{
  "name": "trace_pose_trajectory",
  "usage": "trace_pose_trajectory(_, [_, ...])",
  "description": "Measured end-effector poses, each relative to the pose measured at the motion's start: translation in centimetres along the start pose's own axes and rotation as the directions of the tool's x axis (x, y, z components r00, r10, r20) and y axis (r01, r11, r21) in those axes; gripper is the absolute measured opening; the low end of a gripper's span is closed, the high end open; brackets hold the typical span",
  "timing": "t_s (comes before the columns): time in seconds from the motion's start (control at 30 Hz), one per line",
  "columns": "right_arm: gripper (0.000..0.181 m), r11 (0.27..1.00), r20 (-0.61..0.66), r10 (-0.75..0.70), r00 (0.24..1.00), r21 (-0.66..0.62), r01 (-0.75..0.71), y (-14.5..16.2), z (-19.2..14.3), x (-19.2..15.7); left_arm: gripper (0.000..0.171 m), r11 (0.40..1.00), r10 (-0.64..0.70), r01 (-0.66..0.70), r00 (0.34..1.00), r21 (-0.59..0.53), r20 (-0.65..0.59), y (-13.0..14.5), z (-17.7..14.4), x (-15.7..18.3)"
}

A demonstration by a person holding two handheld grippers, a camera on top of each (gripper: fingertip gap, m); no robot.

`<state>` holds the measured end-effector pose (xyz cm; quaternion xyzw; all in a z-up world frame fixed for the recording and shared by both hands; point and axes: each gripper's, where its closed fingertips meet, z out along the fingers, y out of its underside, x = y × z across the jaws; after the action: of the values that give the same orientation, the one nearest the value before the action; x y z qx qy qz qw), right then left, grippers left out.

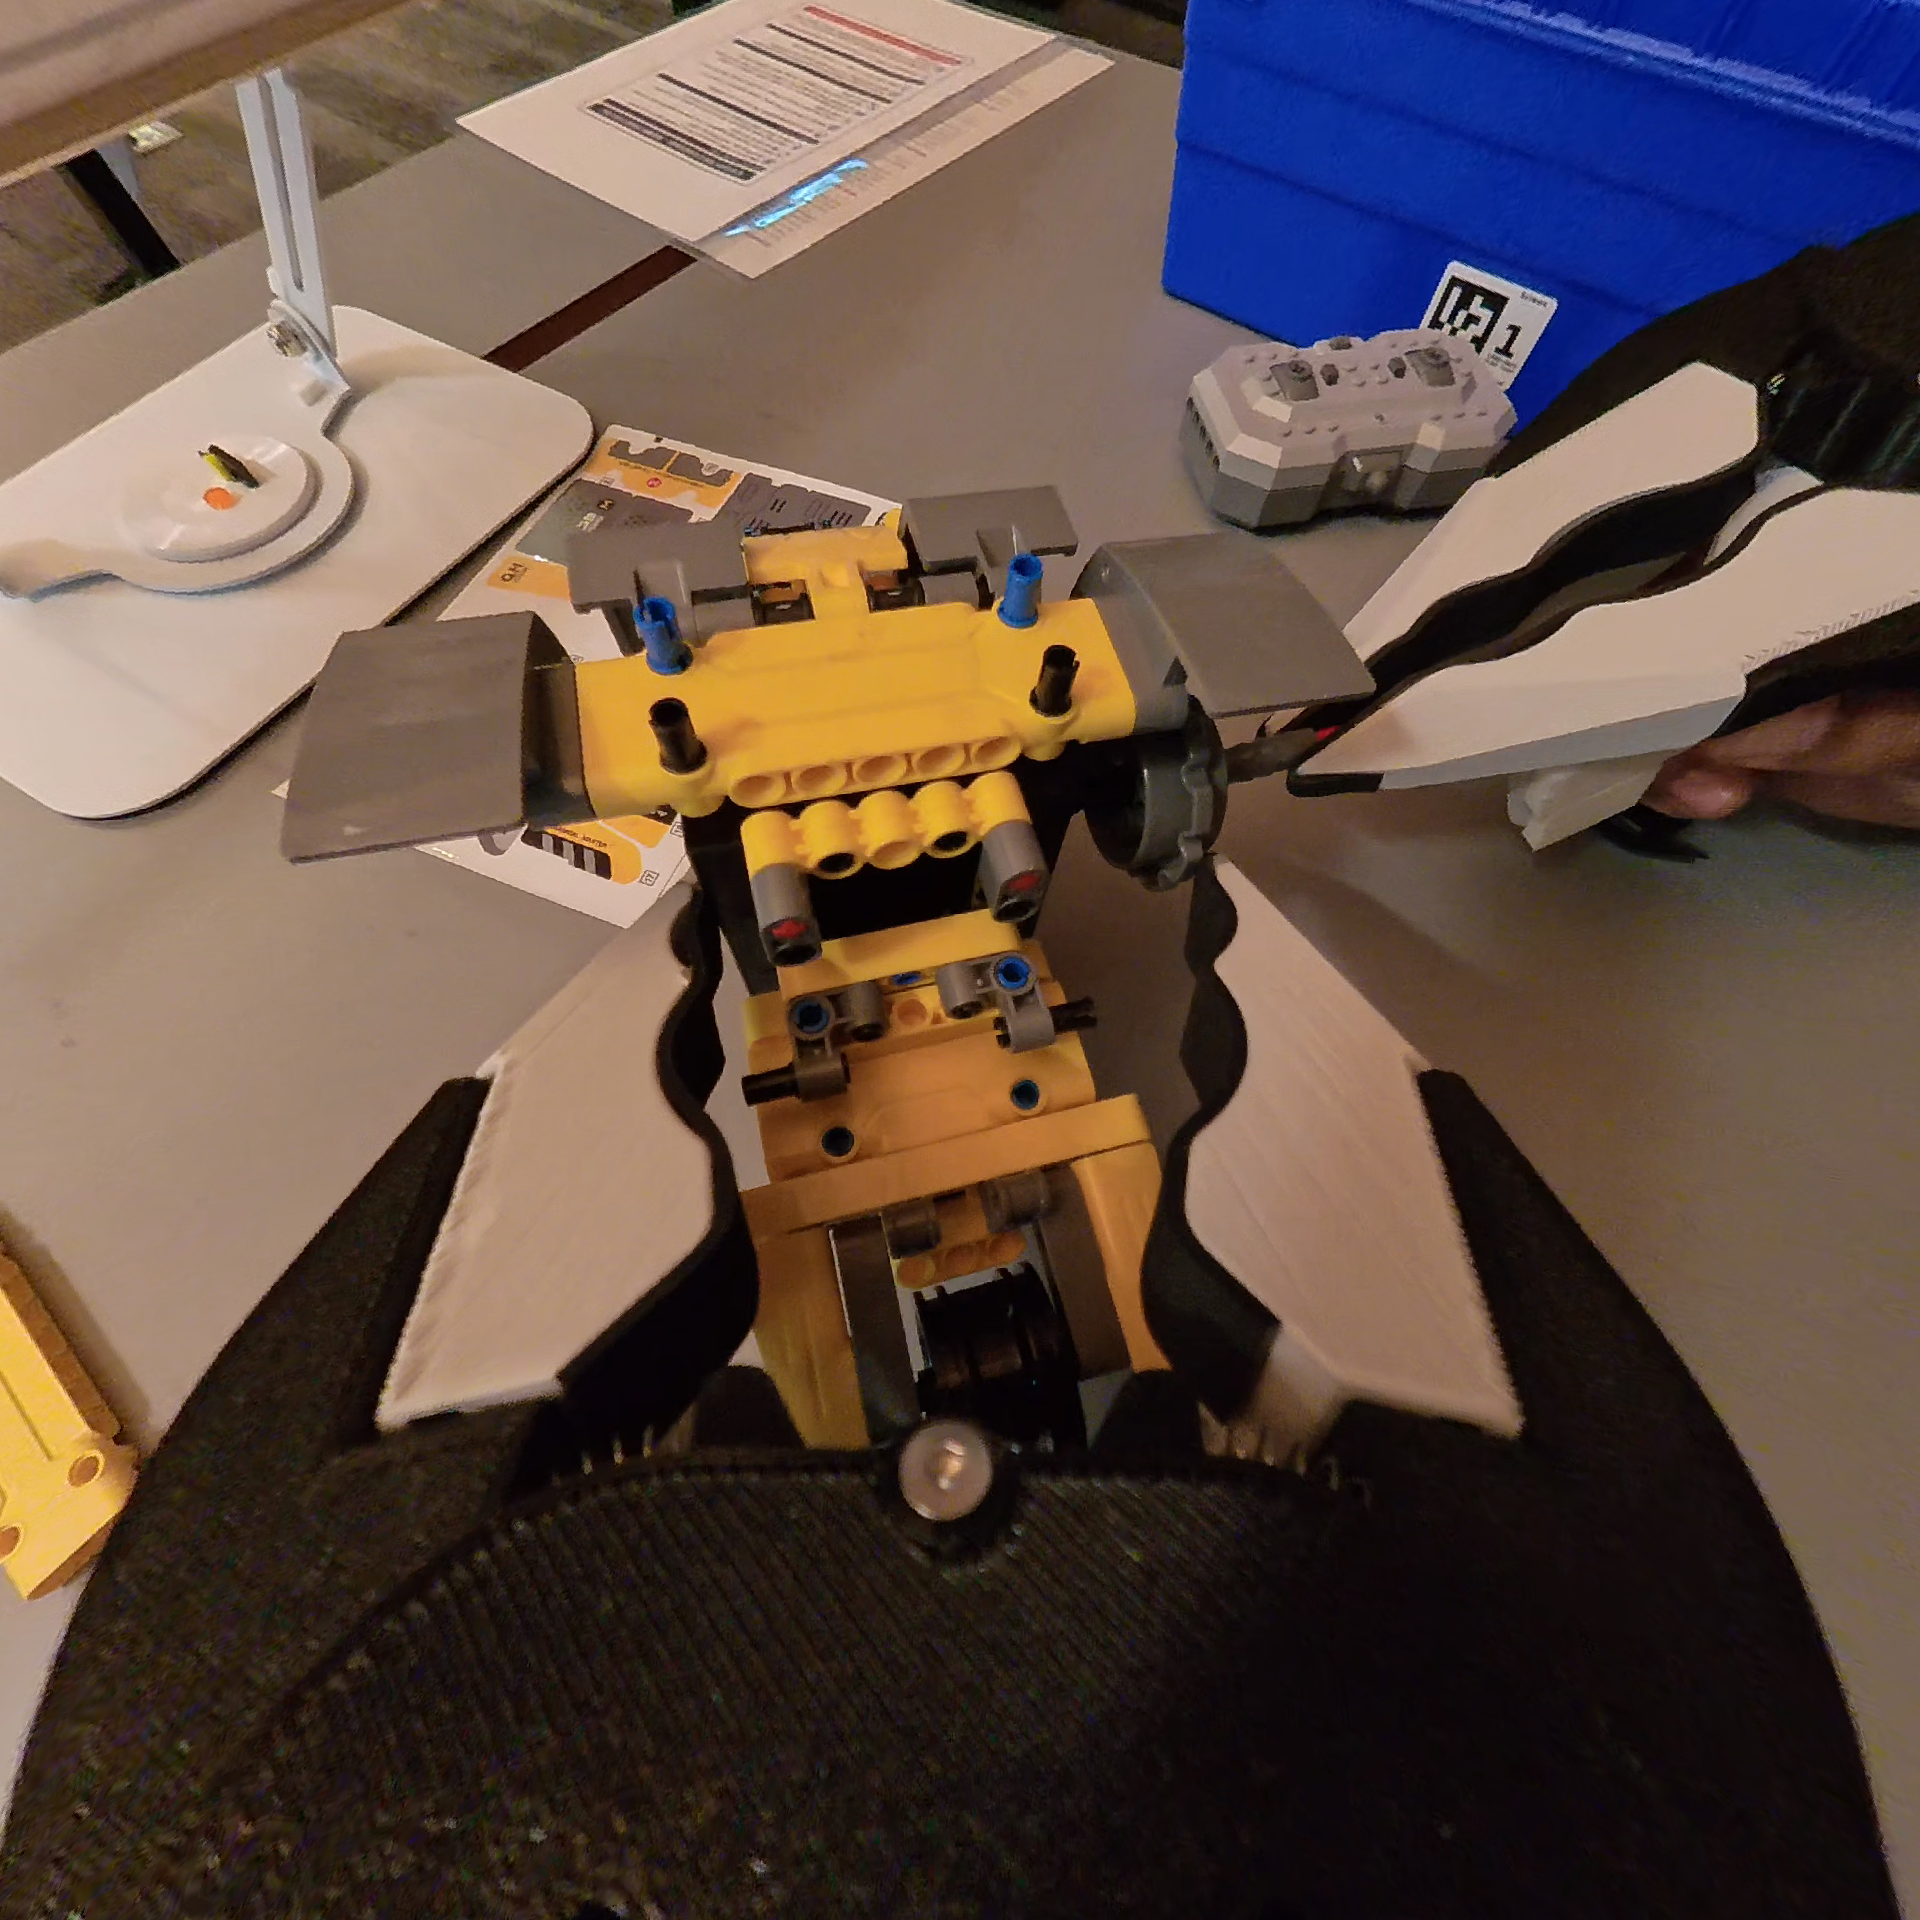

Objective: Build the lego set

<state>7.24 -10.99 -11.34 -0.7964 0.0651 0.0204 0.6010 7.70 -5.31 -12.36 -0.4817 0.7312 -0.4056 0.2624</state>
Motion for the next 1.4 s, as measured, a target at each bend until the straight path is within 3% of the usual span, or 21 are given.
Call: trace_pose_trajectory(1.4, [0.004, 0.998, -0.004, -0.002, 1.000, -0.060, 0.002, -0.26, 0.74, 0.68, 0.089, 0.999, -0.029, 0.028, 1.000, -0.020, -0.008, -0.06, 0.52, 0.12])
